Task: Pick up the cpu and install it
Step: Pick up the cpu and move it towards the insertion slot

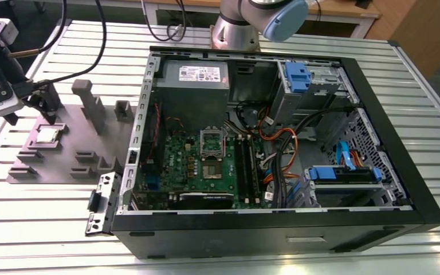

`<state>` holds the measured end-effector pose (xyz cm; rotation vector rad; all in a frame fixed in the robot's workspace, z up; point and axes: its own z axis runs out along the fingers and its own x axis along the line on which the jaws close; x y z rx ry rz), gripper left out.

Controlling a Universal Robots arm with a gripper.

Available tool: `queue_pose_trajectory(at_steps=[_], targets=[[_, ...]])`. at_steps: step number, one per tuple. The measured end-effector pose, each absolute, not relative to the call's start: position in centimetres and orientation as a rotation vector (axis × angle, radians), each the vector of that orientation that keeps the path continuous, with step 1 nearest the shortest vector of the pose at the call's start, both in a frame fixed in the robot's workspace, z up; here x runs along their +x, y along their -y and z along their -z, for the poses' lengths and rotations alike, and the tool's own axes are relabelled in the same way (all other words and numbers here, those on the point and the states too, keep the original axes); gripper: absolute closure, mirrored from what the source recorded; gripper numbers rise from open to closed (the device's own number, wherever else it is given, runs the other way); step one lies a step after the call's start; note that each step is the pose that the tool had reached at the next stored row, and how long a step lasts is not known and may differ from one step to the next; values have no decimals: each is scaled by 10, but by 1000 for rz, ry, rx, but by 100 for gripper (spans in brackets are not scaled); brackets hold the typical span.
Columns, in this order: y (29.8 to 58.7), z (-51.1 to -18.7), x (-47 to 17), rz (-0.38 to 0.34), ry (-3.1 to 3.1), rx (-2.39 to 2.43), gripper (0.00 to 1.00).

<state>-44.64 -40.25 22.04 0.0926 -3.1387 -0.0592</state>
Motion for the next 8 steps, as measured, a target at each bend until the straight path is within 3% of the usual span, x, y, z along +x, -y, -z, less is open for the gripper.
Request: queue_pose_trajectory(at_steps=[8], targets=[[403,-220,-446,59,3139,93,24]])
